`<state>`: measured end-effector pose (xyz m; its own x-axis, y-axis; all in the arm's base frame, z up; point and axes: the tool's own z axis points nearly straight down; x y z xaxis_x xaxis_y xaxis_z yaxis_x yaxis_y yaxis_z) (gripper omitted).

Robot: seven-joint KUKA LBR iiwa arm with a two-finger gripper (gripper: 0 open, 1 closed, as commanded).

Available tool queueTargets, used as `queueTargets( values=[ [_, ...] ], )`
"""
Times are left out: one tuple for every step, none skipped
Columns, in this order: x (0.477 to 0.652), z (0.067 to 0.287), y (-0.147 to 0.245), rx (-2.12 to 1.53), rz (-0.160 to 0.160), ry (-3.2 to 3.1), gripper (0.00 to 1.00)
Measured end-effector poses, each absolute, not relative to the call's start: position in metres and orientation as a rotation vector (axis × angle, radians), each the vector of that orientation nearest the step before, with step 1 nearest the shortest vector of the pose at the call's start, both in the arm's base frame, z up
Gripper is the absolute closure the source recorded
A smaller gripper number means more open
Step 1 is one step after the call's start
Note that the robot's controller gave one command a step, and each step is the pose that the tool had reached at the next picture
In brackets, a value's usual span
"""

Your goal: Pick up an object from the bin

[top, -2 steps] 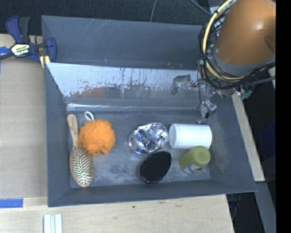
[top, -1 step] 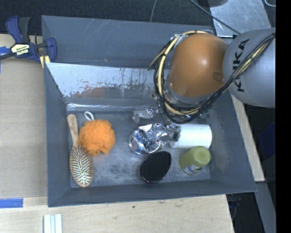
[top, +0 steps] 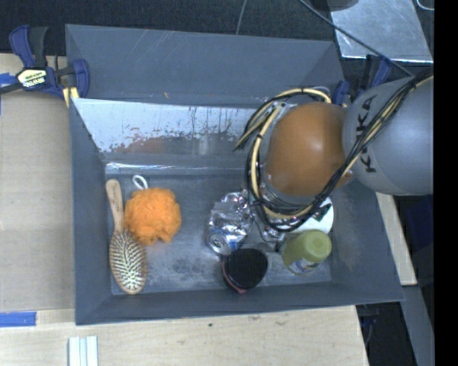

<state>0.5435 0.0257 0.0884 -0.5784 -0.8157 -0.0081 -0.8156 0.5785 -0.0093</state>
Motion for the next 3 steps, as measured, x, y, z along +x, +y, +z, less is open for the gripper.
queueTargets(
  values=[
    [0.595,0.070,0.021,-1.779,-0.011,2.570,0.00],
    [0.594,0.070,0.021,-1.776,-0.009,2.574,1.00],
    [0.610,0.267,0.044,-1.811,-0.018,2.535,1.00]
  ],
)
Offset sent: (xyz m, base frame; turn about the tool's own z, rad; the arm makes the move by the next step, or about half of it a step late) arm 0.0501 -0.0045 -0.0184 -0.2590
